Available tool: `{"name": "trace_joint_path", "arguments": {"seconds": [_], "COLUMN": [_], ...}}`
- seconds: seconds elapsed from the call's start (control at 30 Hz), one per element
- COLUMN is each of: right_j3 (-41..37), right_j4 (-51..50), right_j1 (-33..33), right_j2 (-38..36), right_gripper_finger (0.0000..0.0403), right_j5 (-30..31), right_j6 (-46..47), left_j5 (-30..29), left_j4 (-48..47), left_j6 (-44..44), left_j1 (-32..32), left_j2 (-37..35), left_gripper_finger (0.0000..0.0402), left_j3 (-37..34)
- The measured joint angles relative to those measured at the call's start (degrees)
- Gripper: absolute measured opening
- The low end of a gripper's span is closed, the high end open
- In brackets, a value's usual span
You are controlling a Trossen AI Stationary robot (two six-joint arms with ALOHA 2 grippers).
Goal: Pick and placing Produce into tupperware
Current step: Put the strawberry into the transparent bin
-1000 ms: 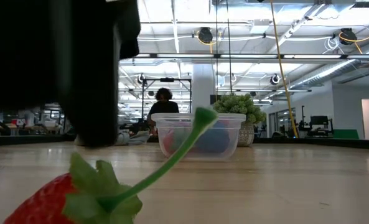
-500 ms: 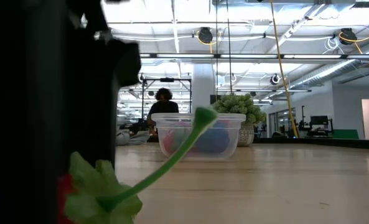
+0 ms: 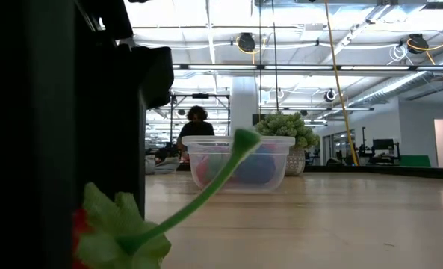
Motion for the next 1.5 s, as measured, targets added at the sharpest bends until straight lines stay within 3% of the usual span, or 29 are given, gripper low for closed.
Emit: {"name": "trace_joint_path", "arguments": {"seconds": [0.53, 0.93, 1.5], "right_j3": [0.0, 0.0, 0.0], "right_j4": [0.0, 0.02, 0.02], "right_j1": [0.0, 0.0, 0.01], "right_j2": [0.0, 0.0, 0.0], "right_gripper_finger": [0.0193, 0.0193, 0.0193], "right_j5": [0.0, 0.0, -0.01], "right_j6": [0.0, 0.0, 0.02], "left_j5": [-0.1, -0.28, 0.38], "left_j4": [-0.83, -1.16, -3.45], "left_j6": [0.16, 0.05, 0.9], "left_j1": [0.0, 0.02, 1.22], "left_j2": [0.0, 0.0, -0.24], "left_gripper_finger": [0.0194, 0.0119, 0.0124], "left_j3": [0.0, -0.05, -0.01]}}
